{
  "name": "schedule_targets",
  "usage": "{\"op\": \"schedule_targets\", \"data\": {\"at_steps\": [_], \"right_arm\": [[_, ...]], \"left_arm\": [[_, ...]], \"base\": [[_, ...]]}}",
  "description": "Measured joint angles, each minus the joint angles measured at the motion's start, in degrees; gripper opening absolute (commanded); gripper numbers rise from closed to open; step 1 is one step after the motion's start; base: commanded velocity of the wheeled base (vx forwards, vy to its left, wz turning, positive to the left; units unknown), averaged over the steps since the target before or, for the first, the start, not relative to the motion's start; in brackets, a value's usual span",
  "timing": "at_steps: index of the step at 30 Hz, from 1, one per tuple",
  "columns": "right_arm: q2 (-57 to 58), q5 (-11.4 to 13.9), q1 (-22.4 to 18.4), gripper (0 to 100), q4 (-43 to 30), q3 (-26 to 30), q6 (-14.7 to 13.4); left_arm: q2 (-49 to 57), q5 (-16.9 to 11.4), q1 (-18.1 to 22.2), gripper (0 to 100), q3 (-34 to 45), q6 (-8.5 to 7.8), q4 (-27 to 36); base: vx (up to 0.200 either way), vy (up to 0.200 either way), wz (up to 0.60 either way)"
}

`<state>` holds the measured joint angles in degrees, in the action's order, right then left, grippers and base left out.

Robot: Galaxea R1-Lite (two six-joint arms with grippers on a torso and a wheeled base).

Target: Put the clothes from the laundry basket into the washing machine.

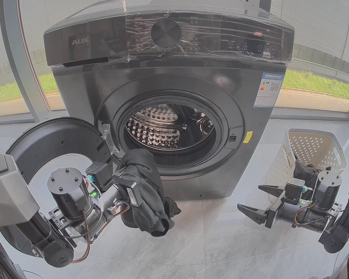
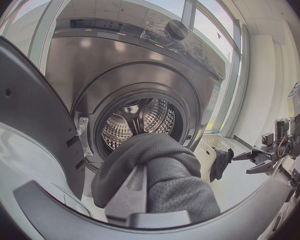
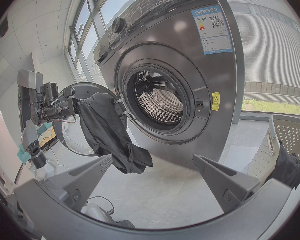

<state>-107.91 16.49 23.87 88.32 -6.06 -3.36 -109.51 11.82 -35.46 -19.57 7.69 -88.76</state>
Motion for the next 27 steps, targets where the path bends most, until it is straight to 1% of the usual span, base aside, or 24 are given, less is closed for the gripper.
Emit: {"op": "schedule_targets", "data": {"at_steps": [1,10,27], "right_arm": [[-0.02,0.00,0.00,100,0.00,0.00,-0.05],[-0.13,0.00,0.20,100,0.00,0.00,0.00],[-0.11,0.00,0.33,100,0.00,0.20,0.04]], "left_arm": [[-0.06,0.00,-0.06,0,0.00,-0.01,0.00],[-0.90,0.02,-0.01,0,-0.17,-0.04,0.02],[-1.96,0.07,-0.50,0,0.05,0.00,0.02]], "base": [[0.000,0.000,0.00],[0.200,0.000,0.00],[0.000,0.000,0.00]]}}
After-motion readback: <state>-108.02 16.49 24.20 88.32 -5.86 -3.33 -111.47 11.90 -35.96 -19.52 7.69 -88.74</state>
